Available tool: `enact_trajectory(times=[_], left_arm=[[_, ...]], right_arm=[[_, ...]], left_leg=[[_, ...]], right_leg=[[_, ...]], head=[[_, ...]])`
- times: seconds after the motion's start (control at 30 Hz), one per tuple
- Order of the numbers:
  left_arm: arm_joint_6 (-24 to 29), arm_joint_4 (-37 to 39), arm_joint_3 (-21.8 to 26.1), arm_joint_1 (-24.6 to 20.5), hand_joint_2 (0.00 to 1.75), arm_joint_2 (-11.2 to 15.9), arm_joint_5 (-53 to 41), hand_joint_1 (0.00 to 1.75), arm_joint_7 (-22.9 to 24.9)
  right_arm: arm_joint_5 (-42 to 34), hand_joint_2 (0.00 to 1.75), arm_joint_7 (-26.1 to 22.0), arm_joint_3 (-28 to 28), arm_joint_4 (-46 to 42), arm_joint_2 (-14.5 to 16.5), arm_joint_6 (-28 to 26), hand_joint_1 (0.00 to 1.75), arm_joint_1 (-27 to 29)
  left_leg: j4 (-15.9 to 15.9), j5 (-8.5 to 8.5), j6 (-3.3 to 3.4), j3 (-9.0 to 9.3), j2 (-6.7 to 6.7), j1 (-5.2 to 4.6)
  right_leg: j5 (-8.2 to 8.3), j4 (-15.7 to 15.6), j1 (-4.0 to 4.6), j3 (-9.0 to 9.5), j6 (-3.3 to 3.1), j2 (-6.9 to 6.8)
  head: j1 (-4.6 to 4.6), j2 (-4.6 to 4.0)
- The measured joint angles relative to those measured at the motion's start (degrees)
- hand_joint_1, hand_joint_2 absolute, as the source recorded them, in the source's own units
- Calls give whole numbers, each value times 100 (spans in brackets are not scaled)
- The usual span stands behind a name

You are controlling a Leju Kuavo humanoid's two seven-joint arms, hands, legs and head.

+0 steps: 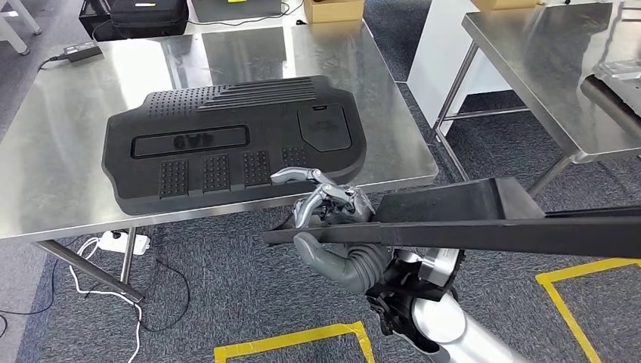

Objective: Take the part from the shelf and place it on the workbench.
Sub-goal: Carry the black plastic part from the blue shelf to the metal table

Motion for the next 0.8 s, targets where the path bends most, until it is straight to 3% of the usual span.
enact_trajectory(times=[0.17, 0.23, 0.33, 0.37, 0.4, 0.43, 0.5, 0.53, 0.6, 0.7, 0.77, 0.8], left_arm=[[21, 3, 0, -1, 175, -24, 1, 0, 6], [36, 4, 0, -3, 175, -43, 2, 0, 39], [42, 10, 0, -6, 175, -55, 2, 0, 130], [41, 15, 0, -1, 175, -55, 3, 0, 163], [34, 21, 0, 6, 175, -55, 3, 0, 191], [22, 27, 0, 13, 175, -55, 4, 0, 219], [-12, 33, 0, 19, 175, -56, 4, 0, 249], [-25, 44, 1, 13, 175, -55, 4, 0, 261], [-41, 65, 1, 2, 175, -52, 4, 0, 279], [-56, 78, -1, 2, 175, -51, 4, 0, 314], [-64, 83, -2, -8, 175, -52, 3, 0, 336], [-66, 87, -2, -12, 175, -52, 2, 0, 342]], right_arm=[[-14, 175, -2, 3, 1, 53, 13, 175, -30], [-17, 175, -5, 4, 2, 65, 17, 175, -56], [-22, 175, -5, 13, 5, 67, 26, 175, -90], [-25, 175, -3, 22, 8, 67, 27, 175, -89], [-29, 175, -1, 33, 13, 67, 28, 175, -89], [-36, 175, 1, 44, 19, 67, 28, 175, -90], [-44, 175, 2, 55, 27, 67, 28, 175, -97], [-48, 175, 2, 58, 37, 68, 28, 175, -107], [-49, 175, 2, 69, 57, 72, 28, 175, -120], [-57, 175, 0, 79, 68, 85, 26, 175, -135], [-58, 175, -3, 81, 74, 102, 32, 175, -160], [-59, 175, -4, 81, 80, 109, 34, 175, -169]], left_leg=[[-54, -9, 95, 42, 1, -3], [-168, 24, 165, 148, 8, 36], [-222, 26, 209, 232, 12, 46], [-219, 6, 204, 247, 6, 47], [-215, -23, 188, 273, -6, 52], [-209, -62, 162, 312, -24, 63], [-187, -169, 86, 414, -59, 97], [-167, -225, 35, 444, -71, 99], [-161, -297, -59, 461, -83, 93], [-212, -357, -160, 528, -78, 98], [84, -472, -197, 421, -46, 99], [420, -565, -201, 234, -29, 92]], right_leg=[[-23, -21, -34, 21, 135, -7], [-155, 212, -31, -70, 147, 0], [-569, 1264, -29, -645, 116, 21], [-615, 1547, -31, -833, 111, 23], [-547, 1637, -35, -930, 108, 23], [-366, 1509, -40, -923, 104, 22], [98, 813, -50, -650, 111, 27], [217, 521, -44, -520, 120, 36], [148, 305, -16, -410, 65, 60], [10, 263, 6, -359, -98, 68], [-56, 233, 5, -262, -179, 51], [-94, 222, 14, -208, -212, 39]], head=[[-5, -1], [25, 1], [97, 0], [108, 0], [120, 0], [134, 0], [164, 1], [181, 0], [194, 0], [121, 0], [51, -1], [6, -1]])
